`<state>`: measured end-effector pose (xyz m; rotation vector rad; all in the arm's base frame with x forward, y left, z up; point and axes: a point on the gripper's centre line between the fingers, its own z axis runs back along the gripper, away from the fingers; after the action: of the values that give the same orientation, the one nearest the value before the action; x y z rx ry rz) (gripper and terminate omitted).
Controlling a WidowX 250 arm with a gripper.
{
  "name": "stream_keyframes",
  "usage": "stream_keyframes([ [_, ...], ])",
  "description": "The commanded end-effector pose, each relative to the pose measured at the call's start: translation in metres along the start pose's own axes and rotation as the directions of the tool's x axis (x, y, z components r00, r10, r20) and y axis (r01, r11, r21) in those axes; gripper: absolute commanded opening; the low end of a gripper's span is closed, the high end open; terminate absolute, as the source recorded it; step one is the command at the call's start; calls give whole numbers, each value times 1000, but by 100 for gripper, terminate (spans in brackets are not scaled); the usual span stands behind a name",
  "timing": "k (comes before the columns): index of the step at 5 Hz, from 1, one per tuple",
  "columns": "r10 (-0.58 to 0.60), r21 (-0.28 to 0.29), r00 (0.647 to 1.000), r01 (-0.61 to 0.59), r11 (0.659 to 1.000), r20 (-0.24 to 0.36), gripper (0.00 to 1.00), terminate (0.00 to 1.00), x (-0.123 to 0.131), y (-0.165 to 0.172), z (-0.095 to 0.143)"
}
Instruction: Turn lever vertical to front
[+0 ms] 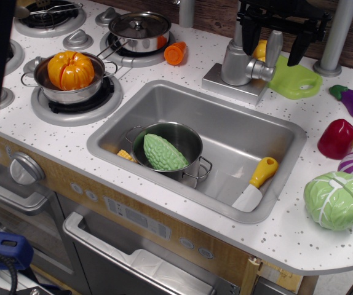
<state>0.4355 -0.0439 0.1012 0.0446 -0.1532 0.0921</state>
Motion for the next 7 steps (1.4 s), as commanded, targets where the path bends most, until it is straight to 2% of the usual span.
stream_keyframes([
  [1,0,0,1000,0,1000,0,100,0,0,0,0],
  [3,2,45,993,-8,999,121,100,0,12,6,10],
  [5,41,0,968,-42,999,249,100,0,27,15,10],
  [6,21,9,962,-24,1000,271,100,0,32,16,14],
  [7,9,-25,961,-2,1000,278,100,0,38,14,21],
])
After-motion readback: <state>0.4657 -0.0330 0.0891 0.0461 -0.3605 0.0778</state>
